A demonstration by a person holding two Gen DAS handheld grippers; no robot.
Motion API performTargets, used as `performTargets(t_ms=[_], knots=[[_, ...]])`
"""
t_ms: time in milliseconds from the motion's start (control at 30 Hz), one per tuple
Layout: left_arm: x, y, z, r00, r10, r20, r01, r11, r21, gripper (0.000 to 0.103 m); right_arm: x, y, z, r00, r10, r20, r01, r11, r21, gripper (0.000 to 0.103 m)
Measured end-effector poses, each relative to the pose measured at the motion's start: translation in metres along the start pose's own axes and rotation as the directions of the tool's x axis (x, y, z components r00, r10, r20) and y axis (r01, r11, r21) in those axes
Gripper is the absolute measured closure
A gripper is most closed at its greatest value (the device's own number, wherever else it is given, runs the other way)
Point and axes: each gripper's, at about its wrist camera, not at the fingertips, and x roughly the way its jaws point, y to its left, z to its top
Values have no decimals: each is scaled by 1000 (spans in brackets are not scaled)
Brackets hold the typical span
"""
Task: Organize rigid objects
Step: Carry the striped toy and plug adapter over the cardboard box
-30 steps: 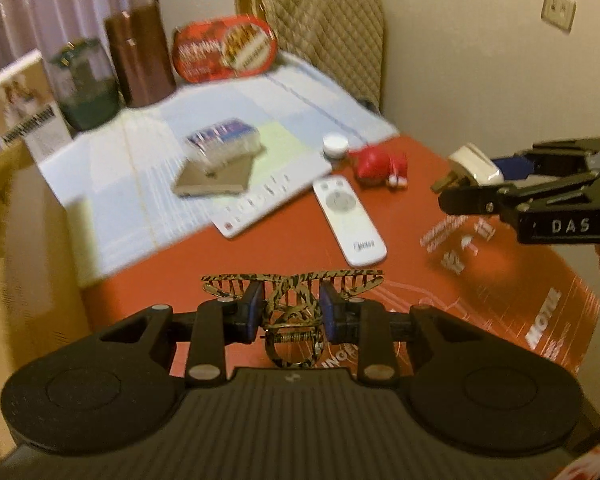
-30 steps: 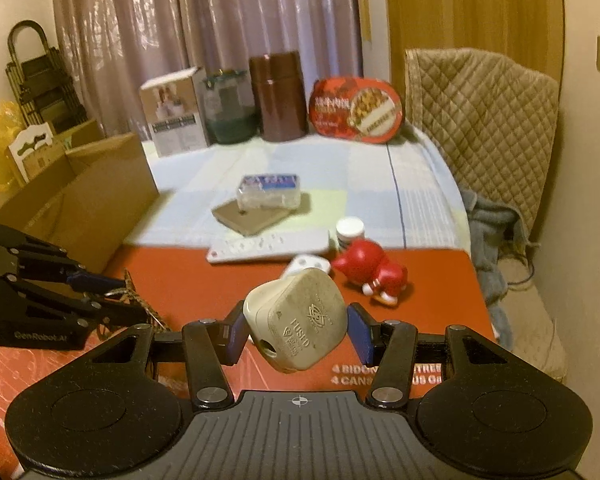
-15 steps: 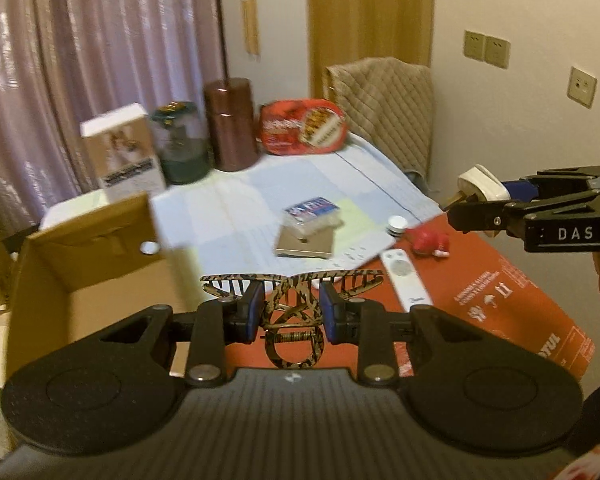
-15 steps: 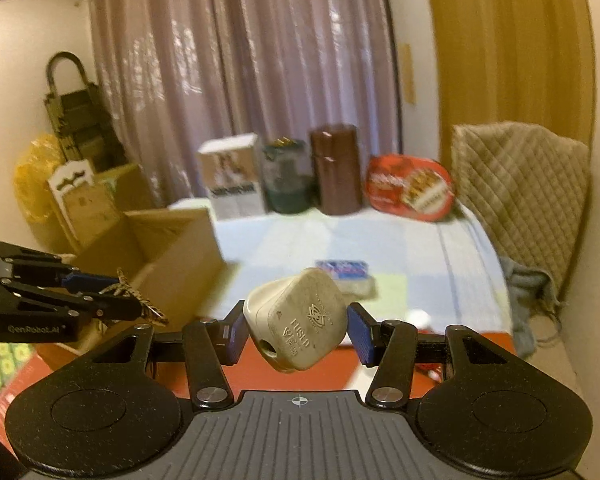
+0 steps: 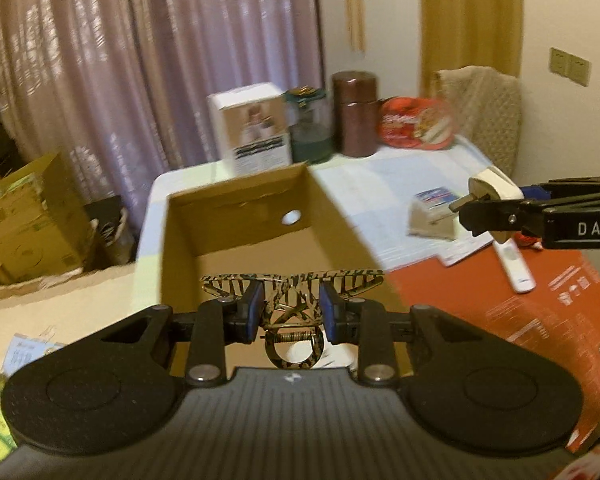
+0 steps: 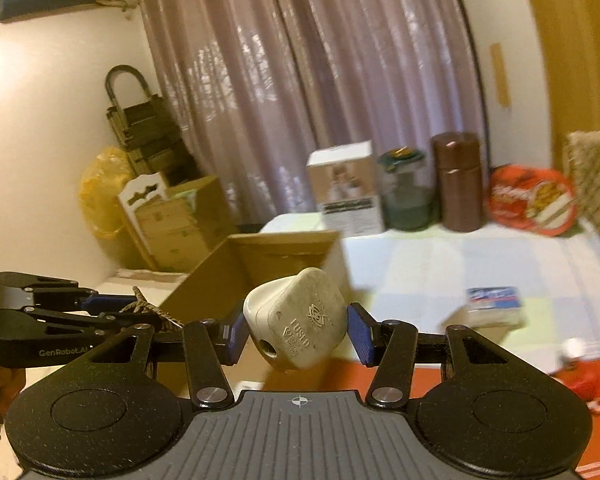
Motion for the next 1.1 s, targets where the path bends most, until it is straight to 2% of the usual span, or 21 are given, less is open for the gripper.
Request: performTargets(t_ms=[267,533,1033,1100], knots=[[18,28,-27,999,5,-52,-7,999,-36,77,52,18,-15,996,54,-69,-55,998,-4,54],[35,30,-39,997,-21,-75,18,999,-33,77,77,27,-22,991,73,-109,-75,997,-16,54],[47,36,-49,996,-22,-85,17,997,-70,77,85,32,-28,990,51,-130,-56,998,-37,54],[46,39,-50,997,-15,-80,8,996,-89,73,85,33,-28,990,50,-129,-55,998,-38,54]])
